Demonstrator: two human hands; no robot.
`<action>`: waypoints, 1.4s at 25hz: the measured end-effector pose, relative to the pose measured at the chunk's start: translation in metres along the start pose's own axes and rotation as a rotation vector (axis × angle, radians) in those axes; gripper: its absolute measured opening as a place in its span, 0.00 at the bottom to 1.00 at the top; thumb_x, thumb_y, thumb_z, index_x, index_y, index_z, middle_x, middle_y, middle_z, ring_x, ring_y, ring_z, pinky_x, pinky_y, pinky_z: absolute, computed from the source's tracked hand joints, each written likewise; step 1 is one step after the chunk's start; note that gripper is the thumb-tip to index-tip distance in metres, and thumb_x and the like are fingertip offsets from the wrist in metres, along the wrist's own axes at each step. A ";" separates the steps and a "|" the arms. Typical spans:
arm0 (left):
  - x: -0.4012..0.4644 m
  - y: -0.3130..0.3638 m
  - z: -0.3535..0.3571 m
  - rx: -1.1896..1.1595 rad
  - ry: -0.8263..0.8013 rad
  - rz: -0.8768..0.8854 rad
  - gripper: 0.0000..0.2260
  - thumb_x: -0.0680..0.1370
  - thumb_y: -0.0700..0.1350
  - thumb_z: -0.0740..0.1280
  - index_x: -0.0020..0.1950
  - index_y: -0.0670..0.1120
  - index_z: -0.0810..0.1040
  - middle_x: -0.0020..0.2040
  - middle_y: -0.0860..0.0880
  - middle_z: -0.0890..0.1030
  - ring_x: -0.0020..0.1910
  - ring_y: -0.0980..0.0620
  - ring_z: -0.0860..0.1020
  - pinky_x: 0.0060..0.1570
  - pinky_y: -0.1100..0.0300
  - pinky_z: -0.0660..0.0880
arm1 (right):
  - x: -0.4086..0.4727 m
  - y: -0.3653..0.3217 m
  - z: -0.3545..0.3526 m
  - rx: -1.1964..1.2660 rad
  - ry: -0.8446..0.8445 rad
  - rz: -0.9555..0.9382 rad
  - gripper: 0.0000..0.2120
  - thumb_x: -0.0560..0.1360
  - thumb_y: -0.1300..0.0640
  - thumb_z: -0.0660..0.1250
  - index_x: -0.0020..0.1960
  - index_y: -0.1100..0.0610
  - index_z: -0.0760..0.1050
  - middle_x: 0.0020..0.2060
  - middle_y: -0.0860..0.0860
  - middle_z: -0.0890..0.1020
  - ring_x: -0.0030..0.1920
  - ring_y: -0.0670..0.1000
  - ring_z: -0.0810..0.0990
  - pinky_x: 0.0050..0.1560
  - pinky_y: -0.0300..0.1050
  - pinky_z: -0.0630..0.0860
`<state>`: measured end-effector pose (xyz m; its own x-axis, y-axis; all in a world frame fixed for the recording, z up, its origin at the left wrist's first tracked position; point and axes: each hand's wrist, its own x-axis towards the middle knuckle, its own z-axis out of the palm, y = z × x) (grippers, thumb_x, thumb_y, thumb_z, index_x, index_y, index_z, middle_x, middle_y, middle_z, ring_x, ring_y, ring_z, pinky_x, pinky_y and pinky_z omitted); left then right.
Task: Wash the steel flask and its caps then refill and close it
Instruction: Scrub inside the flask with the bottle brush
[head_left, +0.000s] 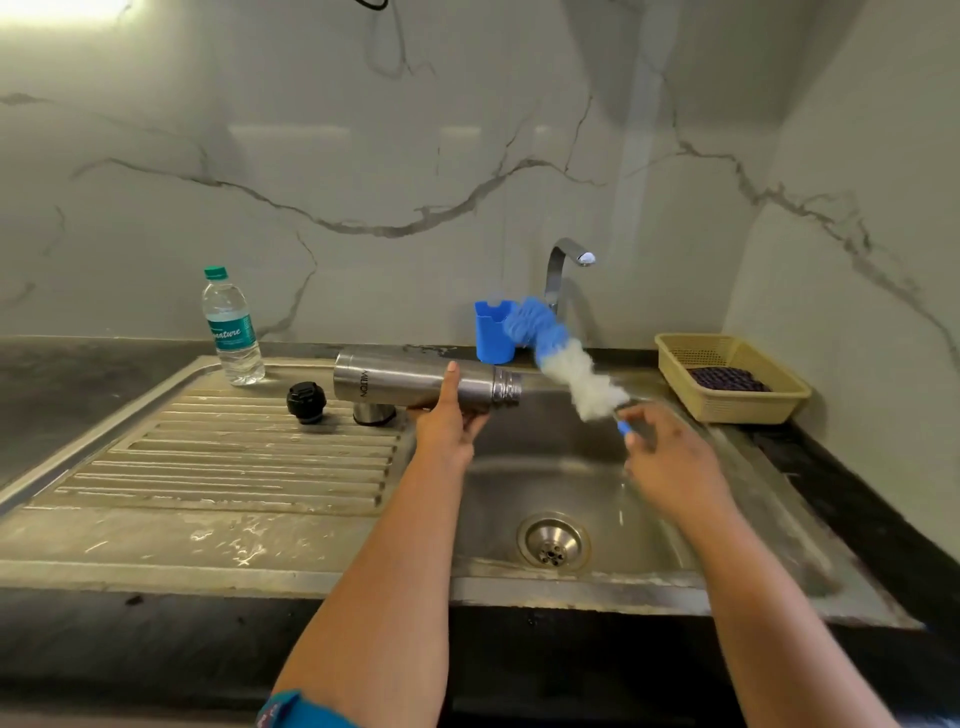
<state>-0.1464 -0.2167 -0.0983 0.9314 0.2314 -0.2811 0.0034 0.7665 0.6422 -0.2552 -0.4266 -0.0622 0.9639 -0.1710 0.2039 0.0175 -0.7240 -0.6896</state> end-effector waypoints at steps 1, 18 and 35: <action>-0.003 0.000 0.000 -0.020 0.005 -0.003 0.30 0.74 0.47 0.75 0.70 0.39 0.66 0.65 0.37 0.77 0.60 0.40 0.80 0.56 0.44 0.80 | -0.021 0.003 0.005 0.008 0.000 -0.017 0.13 0.79 0.59 0.60 0.59 0.45 0.72 0.47 0.50 0.79 0.43 0.48 0.77 0.40 0.41 0.72; -0.014 -0.008 0.011 -0.070 0.074 0.139 0.40 0.73 0.44 0.77 0.77 0.48 0.57 0.67 0.42 0.75 0.57 0.44 0.80 0.43 0.46 0.83 | -0.071 -0.010 0.000 -0.146 -0.026 -0.018 0.17 0.78 0.64 0.59 0.62 0.49 0.72 0.37 0.45 0.72 0.35 0.43 0.72 0.29 0.36 0.63; -0.003 -0.009 0.004 0.027 0.017 0.291 0.34 0.72 0.40 0.77 0.74 0.46 0.65 0.68 0.45 0.75 0.64 0.44 0.77 0.58 0.41 0.79 | -0.062 -0.020 -0.001 -0.071 -0.069 0.045 0.13 0.78 0.63 0.61 0.59 0.51 0.74 0.39 0.45 0.71 0.39 0.46 0.73 0.40 0.43 0.73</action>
<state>-0.1482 -0.2264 -0.1001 0.8884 0.4494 -0.0938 -0.2533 0.6502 0.7163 -0.3153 -0.4019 -0.0604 0.9795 -0.1592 0.1237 -0.0424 -0.7627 -0.6454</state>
